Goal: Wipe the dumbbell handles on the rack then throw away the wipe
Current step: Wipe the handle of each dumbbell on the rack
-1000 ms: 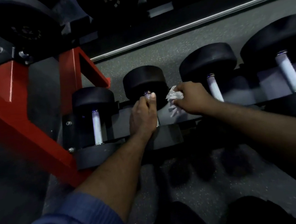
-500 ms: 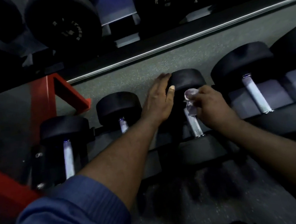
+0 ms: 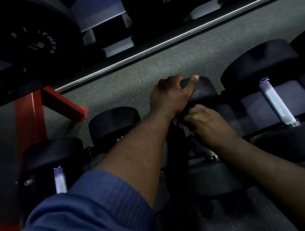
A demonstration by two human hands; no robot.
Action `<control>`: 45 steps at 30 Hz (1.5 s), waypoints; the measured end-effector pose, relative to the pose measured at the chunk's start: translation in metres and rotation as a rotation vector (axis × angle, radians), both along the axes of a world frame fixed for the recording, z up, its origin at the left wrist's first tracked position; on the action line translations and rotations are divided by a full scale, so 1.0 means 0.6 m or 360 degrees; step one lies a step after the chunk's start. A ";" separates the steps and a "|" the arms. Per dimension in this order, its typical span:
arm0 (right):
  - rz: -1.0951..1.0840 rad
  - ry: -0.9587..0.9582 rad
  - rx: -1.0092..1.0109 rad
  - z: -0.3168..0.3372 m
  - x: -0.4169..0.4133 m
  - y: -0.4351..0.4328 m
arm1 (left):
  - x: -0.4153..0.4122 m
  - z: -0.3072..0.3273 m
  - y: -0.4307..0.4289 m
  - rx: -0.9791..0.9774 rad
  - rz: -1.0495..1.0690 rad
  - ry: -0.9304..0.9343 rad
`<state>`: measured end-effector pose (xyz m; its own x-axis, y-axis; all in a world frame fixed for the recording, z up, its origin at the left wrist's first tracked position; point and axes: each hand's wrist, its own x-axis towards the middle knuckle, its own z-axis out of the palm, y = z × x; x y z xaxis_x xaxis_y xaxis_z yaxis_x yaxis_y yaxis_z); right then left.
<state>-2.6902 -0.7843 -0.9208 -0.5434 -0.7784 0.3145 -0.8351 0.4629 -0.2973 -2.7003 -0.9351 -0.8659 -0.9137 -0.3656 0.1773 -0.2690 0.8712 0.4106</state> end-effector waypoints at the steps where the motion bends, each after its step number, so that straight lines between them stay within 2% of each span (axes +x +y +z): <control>1: -0.0072 -0.0016 -0.0073 0.001 -0.003 -0.001 | -0.003 0.000 0.000 0.0015 0.0001 0.0013; 6: -0.0403 -0.0273 -0.0519 0.006 -0.003 0.014 | 0.000 -0.005 -0.001 0.0062 -0.0019 0.0071; 10: -0.0801 -0.0487 -0.0582 0.005 -0.013 0.017 | -0.005 -0.015 -0.006 0.0075 -0.0043 0.0135; 13: -0.0898 -0.0605 -0.0637 0.009 -0.016 0.022 | -0.007 -0.022 -0.007 0.0109 -0.0050 0.0196; 16: -0.1074 -0.0784 -0.0507 -0.012 -0.035 0.025 | -0.007 -0.020 -0.007 0.0102 -0.0036 0.0210; 18: -0.1152 -0.1123 -0.0566 -0.035 -0.047 0.025 | -0.007 -0.019 -0.007 0.0096 -0.0046 0.0211; 21: -0.1019 -0.1936 -0.1098 -0.049 -0.049 0.016 | -0.006 -0.020 -0.009 0.0090 -0.0056 0.0216; 24: -0.0809 -0.2590 -0.1187 -0.041 -0.042 0.013 | -0.005 -0.018 -0.007 0.0114 -0.0054 0.0220; 25: -0.0692 -0.2730 -0.1139 -0.041 -0.039 0.011 | -0.005 -0.019 -0.007 0.0115 -0.0056 0.0226; 27: -0.0651 -0.2805 -0.1045 -0.043 -0.042 0.013 | -0.004 -0.019 -0.004 0.0103 -0.0052 0.0241; 29: -0.0715 -0.2873 -0.1130 -0.037 -0.042 0.018 | -0.004 -0.021 -0.007 0.0093 -0.0050 0.0241; 33: -0.0860 -0.2803 -0.1266 -0.032 -0.049 0.021 | -0.007 -0.020 -0.010 0.0085 -0.0056 0.0255; 37: -0.0886 -0.2799 -0.0879 -0.021 -0.042 0.009 | -0.005 -0.022 -0.004 0.0059 -0.0066 0.0278; 40: -0.0903 -0.2561 -0.1039 -0.011 -0.034 0.013 | -0.005 -0.022 -0.010 0.0091 -0.0067 0.0276; 41: -0.0901 -0.2383 -0.1070 -0.014 -0.031 0.015 | -0.005 -0.025 -0.010 0.0094 -0.0065 0.0282; 42: -0.0893 -0.2044 -0.0979 -0.014 -0.031 0.018 | -0.005 -0.026 -0.009 0.0092 -0.0067 0.0296; 44: -0.0795 -0.1077 -0.0469 -0.009 -0.033 0.027 | -0.005 -0.025 -0.008 0.0102 -0.0078 0.0308; 45: -0.0662 -0.0705 -0.0284 -0.003 -0.030 0.033 | -0.005 -0.023 -0.008 0.0106 -0.0079 0.0306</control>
<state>-2.7083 -0.7646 -0.9226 -0.8976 -0.4303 0.0956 -0.3759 0.6339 -0.6759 -2.7032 -0.9399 -0.8797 -0.8825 -0.3378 0.3272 -0.1376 0.8508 0.5072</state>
